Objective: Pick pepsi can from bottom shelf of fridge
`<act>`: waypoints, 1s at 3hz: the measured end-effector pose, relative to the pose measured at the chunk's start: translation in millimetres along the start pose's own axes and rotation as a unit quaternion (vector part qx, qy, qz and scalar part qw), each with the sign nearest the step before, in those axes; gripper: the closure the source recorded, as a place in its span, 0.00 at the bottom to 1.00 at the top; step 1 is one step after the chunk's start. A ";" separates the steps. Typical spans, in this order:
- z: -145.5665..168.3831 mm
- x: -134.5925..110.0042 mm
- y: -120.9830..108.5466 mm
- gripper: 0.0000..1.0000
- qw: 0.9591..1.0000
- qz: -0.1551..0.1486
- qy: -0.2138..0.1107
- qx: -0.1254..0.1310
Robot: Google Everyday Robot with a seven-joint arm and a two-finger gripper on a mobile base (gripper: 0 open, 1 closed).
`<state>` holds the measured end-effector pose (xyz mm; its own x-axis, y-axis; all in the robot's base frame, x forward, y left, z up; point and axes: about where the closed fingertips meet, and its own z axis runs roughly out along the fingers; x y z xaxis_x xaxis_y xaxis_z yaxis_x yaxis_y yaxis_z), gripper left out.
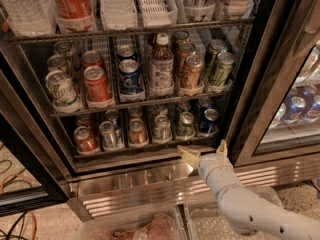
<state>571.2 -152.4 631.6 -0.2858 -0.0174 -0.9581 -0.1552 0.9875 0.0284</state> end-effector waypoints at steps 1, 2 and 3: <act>-0.4 -5.7 -12.7 0.12 1.000 0.006 -0.011 0.023; -0.5 -6.9 -16.8 0.22 0.999 0.008 -0.016 0.033; 0.6 -4.6 -15.4 0.29 0.999 0.008 -0.015 0.033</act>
Offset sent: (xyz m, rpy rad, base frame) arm 0.0038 -0.0214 0.0064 0.0007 -0.0383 -0.0946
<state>575.4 -167.4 635.4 -0.2589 0.0014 -0.9659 -0.0880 0.9958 0.0250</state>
